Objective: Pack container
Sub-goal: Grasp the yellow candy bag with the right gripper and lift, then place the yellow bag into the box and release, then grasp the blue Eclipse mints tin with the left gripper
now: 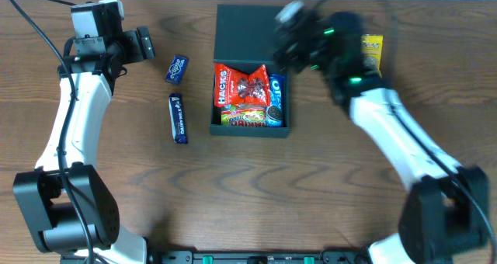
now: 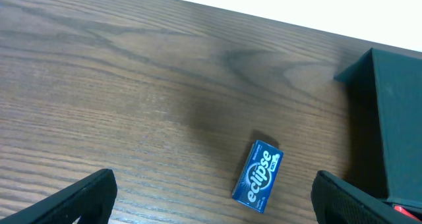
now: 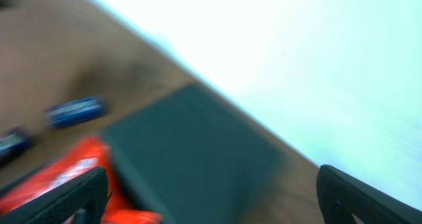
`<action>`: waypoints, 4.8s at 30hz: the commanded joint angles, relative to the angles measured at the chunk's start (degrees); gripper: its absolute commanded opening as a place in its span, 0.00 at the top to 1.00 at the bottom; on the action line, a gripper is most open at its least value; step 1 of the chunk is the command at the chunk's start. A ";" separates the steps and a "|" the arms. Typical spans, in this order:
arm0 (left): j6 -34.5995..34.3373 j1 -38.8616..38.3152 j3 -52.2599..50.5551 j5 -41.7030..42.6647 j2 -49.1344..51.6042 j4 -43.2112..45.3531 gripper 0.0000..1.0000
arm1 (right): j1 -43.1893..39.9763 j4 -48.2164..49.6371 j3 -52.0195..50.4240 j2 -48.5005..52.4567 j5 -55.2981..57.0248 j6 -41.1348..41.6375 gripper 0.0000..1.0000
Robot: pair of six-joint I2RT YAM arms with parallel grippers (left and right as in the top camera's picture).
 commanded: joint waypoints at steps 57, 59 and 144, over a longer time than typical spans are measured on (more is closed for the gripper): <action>1.01 0.09 0.90 0.22 -1.73 -0.31 0.05 | -8.35 -24.17 0.15 -6.86 -24.46 -15.98 0.99; 1.01 0.09 0.90 0.22 -1.73 -0.31 0.05 | -6.23 -26.38 0.13 -6.40 -25.38 -19.65 0.99; 13.51 -4.22 0.81 3.06 6.10 -4.66 0.05 | 2.71 1.88 0.28 1.97 -12.55 8.48 0.93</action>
